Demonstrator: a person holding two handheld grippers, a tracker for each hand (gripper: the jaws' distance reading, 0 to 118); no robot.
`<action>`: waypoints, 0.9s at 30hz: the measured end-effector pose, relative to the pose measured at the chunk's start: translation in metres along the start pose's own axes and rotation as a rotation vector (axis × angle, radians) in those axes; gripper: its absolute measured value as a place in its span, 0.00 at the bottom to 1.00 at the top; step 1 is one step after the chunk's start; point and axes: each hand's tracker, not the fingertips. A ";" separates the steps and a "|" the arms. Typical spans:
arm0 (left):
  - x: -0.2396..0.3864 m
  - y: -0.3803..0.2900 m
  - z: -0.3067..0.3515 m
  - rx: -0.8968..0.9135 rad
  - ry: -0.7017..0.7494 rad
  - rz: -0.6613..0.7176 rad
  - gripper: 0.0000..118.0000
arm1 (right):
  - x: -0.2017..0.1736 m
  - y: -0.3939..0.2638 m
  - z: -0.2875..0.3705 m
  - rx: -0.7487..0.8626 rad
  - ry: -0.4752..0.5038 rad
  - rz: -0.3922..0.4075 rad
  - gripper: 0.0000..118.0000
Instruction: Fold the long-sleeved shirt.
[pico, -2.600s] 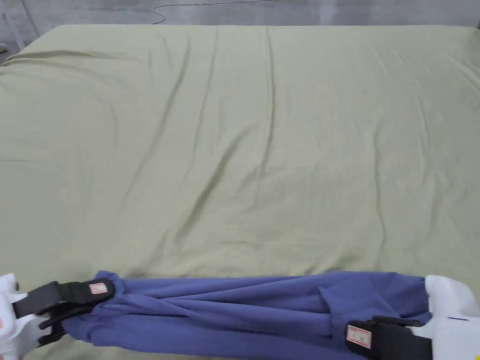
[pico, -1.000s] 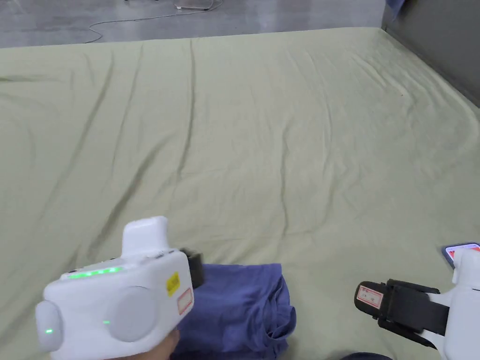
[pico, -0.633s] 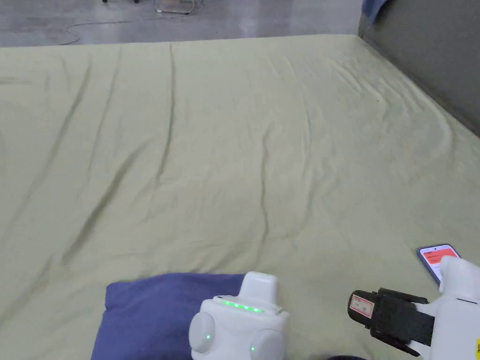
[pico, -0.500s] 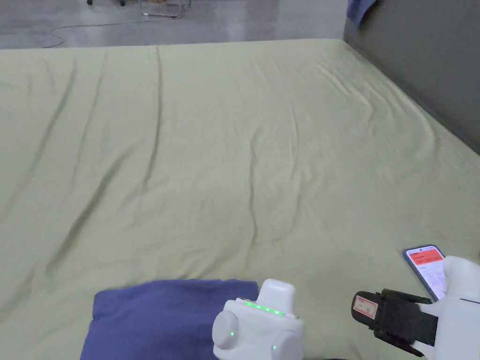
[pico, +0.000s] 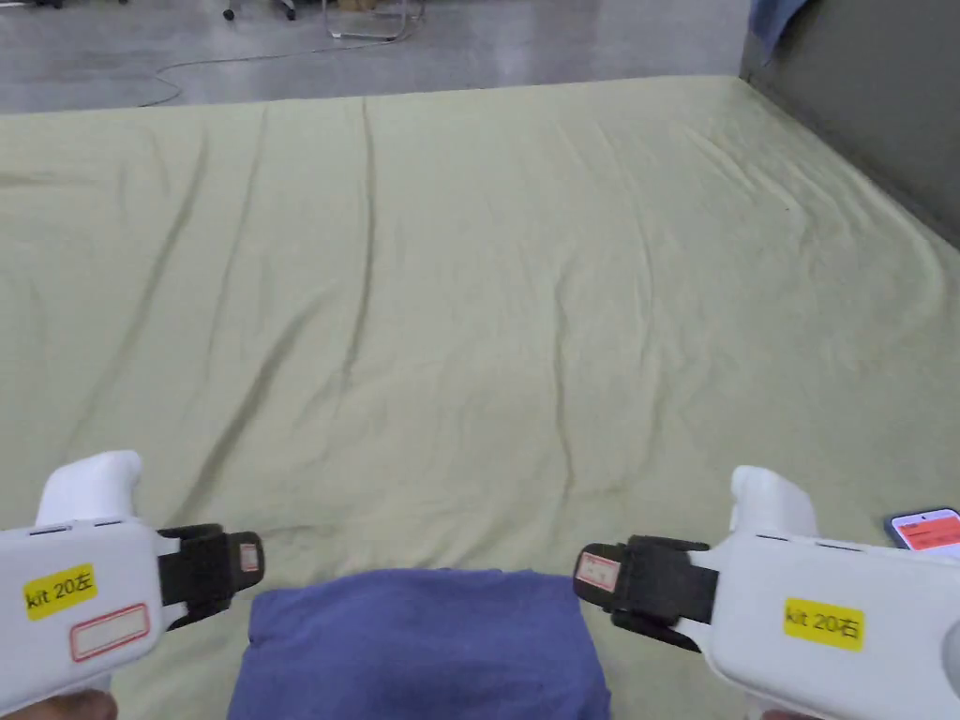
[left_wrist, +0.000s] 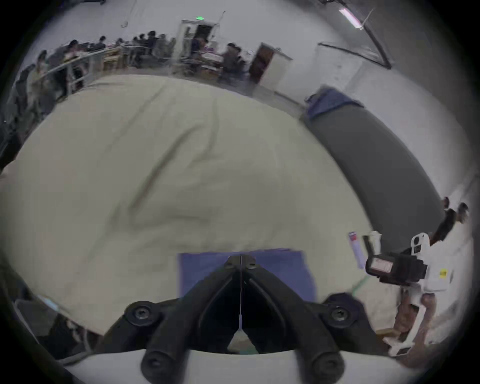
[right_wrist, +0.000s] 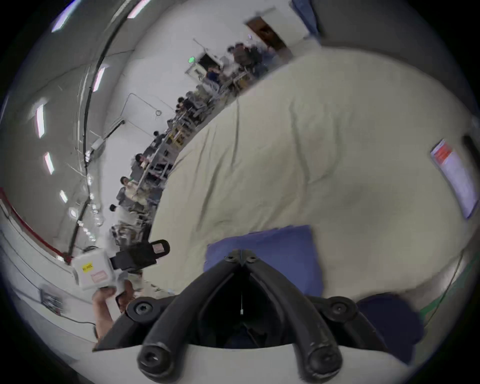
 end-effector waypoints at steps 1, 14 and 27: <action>-0.012 -0.003 -0.001 -0.020 0.011 0.034 0.00 | -0.001 0.000 -0.018 -0.043 -0.001 -0.020 0.00; -0.040 -0.034 -0.035 -0.134 -0.130 0.132 0.00 | 0.040 -0.020 -0.133 -0.303 -0.295 0.042 0.00; -0.078 -0.039 -0.142 -0.306 -0.375 0.257 0.98 | 0.066 -0.019 -0.126 -0.292 -0.180 -0.099 0.00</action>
